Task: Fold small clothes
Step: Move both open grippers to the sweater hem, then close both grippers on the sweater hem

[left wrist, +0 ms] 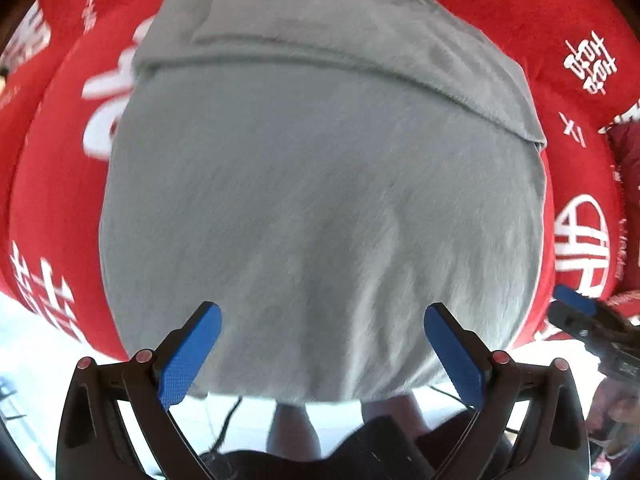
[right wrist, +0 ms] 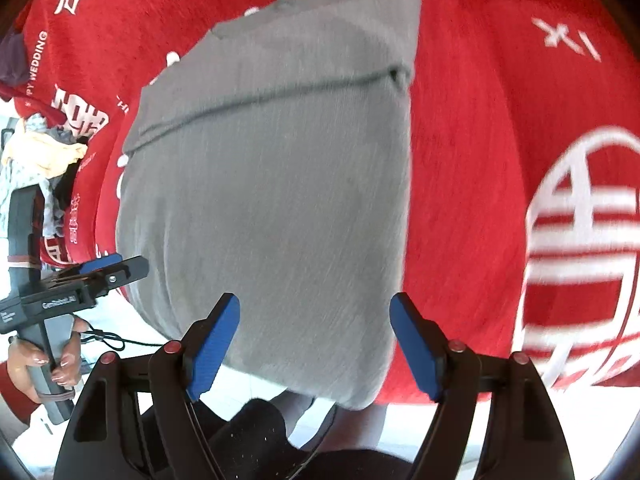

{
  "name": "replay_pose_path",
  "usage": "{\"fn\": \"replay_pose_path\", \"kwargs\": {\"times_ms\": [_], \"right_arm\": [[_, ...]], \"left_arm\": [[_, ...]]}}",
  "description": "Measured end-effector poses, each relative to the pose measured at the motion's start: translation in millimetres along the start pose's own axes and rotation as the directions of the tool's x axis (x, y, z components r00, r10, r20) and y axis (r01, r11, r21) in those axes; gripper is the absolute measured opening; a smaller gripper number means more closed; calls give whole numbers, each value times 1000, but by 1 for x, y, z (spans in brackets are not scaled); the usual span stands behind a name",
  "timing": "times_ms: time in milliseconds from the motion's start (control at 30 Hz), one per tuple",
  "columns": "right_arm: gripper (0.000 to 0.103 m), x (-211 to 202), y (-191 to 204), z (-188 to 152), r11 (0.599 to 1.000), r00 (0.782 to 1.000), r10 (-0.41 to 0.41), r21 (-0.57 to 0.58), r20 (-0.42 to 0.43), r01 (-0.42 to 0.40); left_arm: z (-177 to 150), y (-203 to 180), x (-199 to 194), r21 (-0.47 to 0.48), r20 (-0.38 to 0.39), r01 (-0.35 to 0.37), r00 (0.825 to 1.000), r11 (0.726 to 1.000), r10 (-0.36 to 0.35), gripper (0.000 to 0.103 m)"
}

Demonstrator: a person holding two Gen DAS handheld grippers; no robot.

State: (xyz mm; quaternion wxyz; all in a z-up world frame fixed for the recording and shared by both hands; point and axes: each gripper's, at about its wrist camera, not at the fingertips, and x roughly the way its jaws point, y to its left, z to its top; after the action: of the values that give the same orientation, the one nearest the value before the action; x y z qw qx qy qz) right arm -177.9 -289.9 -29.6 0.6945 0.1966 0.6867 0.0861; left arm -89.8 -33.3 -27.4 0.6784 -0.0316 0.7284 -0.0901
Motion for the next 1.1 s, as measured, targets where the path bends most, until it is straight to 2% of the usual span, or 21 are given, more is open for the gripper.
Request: {"fn": "replay_pose_path", "kwargs": {"times_ms": [233, 367, 500, 600, 733, 867, 1000, 1100], "right_arm": [[80, 16, 31, -50, 999, 999, -9, 47, -52, 12], [80, 16, 39, -71, 997, 999, -28, 65, -37, 31], [80, 13, 33, -88, 994, 999, -46, 100, -16, 47], [80, 16, 23, -101, 990, 999, -46, 130, -15, 47], [80, 28, 7, -114, 988, 998, -22, 152, -58, 31], [80, 46, -4, -118, 995, 995, 24, 101, -92, -15], [80, 76, -15, -113, 1000, 988, 15, 19, -151, -13], [80, 90, -26, -112, 999, 985, 50, 19, -165, -47]], "left_arm": [[-44, 59, -19, -40, 23, -12, 1000, 999, 13, 102], [-55, 89, -21, -47, 42, -2, 999, 999, 4, 102], [-65, 109, -12, -3, 44, 18, 999, 1000, -18, 102], [-72, 113, 3, 27, 32, 33, 999, 999, -34, 102], [-80, 118, 22, 34, 5, 66, 998, 997, -66, 102], [-85, 120, 41, 35, -9, 100, 995, 994, -100, 102], [-91, 122, 58, 24, -20, 98, 995, 995, -97, 102], [-94, 123, 62, 36, -13, 111, 994, 993, -111, 102]]}}
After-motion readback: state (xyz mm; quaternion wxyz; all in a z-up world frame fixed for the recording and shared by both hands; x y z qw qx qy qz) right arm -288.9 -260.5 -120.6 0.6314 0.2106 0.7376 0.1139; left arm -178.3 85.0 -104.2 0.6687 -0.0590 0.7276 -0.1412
